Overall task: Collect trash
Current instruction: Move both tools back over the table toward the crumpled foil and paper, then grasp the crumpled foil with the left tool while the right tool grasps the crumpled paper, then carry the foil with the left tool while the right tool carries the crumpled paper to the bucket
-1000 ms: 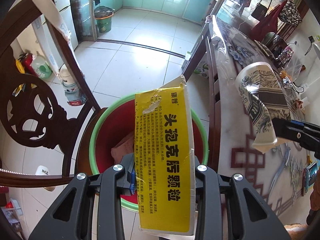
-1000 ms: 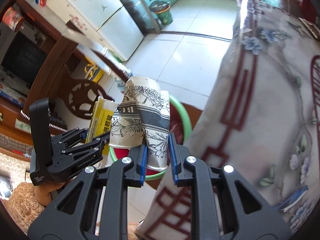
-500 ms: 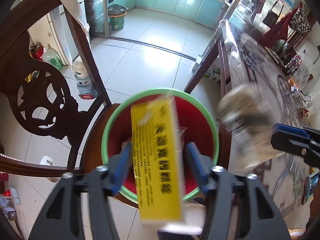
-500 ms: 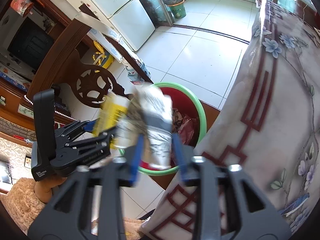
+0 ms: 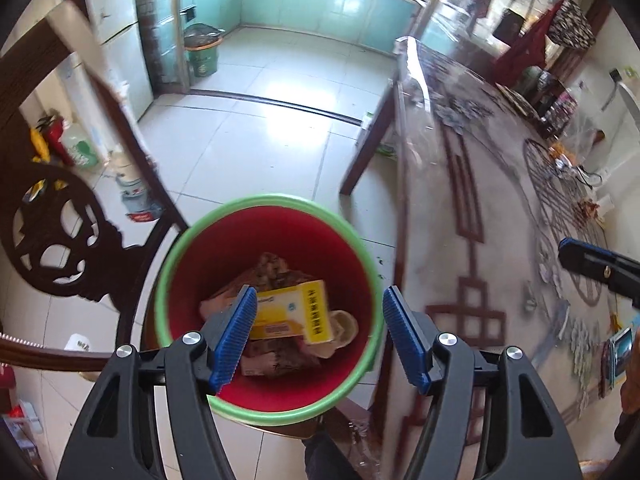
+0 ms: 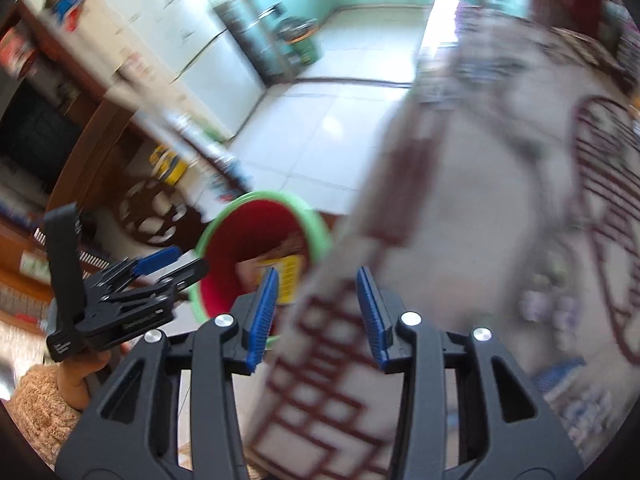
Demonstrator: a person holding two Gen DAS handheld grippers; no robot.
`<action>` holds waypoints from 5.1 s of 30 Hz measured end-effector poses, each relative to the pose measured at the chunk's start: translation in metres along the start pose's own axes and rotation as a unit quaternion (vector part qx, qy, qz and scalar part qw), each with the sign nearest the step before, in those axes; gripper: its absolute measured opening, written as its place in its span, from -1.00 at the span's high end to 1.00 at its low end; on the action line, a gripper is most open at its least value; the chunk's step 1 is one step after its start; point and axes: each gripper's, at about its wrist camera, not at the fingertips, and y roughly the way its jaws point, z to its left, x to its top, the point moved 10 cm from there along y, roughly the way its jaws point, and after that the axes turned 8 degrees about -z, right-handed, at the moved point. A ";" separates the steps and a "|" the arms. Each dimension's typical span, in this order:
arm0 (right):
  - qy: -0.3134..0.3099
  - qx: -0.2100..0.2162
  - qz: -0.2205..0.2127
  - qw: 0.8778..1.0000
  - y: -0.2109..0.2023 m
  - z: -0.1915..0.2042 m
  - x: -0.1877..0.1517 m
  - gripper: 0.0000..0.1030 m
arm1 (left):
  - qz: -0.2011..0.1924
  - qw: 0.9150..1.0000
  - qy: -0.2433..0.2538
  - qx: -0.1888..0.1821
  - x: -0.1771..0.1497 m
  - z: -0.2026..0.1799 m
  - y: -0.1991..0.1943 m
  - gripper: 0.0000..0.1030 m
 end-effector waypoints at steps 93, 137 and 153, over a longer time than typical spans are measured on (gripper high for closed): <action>0.179 -0.126 -0.154 0.964 -0.160 -0.424 0.042 0.81 | -0.037 0.996 0.066 -0.052 0.059 -0.377 0.054 0.34; 0.050 -0.109 -0.112 0.986 -0.087 -0.152 0.021 0.82 | -0.090 0.990 0.094 -0.055 0.040 -0.194 -0.018 0.31; 0.002 -0.100 -0.111 0.989 -0.056 -0.060 0.036 0.82 | -0.097 0.992 0.059 -0.048 0.048 -0.104 -0.024 0.31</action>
